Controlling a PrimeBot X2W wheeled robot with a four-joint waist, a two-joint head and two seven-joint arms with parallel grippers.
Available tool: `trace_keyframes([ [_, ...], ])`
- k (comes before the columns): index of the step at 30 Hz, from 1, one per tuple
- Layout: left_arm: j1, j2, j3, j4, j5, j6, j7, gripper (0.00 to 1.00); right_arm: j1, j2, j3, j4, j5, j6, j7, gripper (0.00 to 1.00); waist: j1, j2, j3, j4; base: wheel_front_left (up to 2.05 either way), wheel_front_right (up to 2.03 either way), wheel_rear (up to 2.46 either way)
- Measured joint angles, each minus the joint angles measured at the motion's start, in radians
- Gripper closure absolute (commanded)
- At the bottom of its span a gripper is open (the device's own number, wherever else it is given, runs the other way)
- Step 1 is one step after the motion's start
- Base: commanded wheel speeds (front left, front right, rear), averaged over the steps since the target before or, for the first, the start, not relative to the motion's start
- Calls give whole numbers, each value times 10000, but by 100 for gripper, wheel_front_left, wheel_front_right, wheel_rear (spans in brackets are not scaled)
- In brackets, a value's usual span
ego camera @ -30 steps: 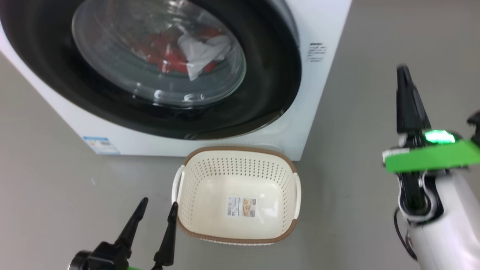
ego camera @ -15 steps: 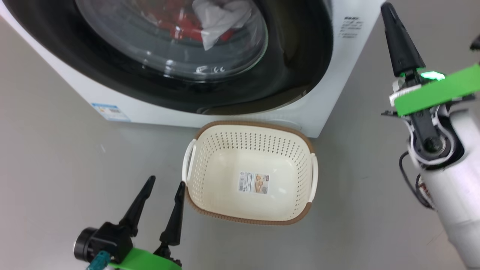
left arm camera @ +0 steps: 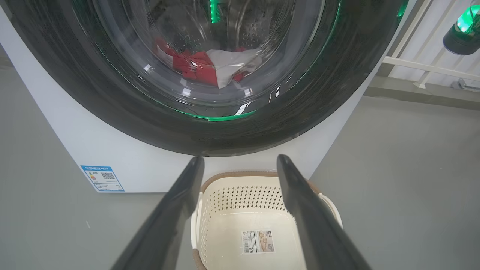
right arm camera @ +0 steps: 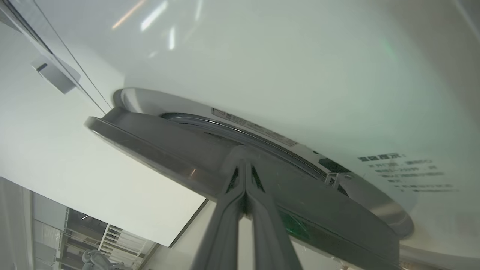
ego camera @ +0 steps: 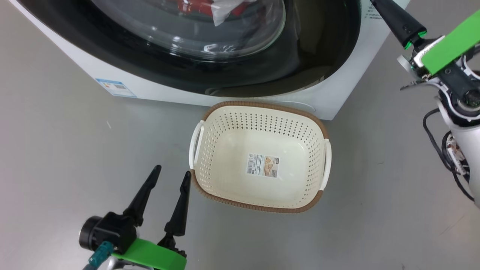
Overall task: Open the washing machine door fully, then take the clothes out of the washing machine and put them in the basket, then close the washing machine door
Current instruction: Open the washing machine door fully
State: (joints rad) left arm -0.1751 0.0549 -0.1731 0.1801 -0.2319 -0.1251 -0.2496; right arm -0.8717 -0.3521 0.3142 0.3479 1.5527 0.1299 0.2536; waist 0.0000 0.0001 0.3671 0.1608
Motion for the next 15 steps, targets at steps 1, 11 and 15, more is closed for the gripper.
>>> trace_keyframes([
  [1, -30, 0, -19, 0, -2, 0, 0, 0, -109, 0, 13, 77, 134, 0, 215, 100, 0, 0, 50, 7, 0, 0, 0],
  [11, -374, -10, -123, 4, -163, 0, 0, 0, -799, -4, -98, 982, 1229, 0, 1714, 100, 0, 0, 449, 69, 0, 0, 0],
  [15, -422, -15, -128, 4, -174, 0, 0, 0, -1127, -19, -67, 1348, 1283, 0, 2096, 100, 0, 0, 575, 73, 0, 0, 0],
])
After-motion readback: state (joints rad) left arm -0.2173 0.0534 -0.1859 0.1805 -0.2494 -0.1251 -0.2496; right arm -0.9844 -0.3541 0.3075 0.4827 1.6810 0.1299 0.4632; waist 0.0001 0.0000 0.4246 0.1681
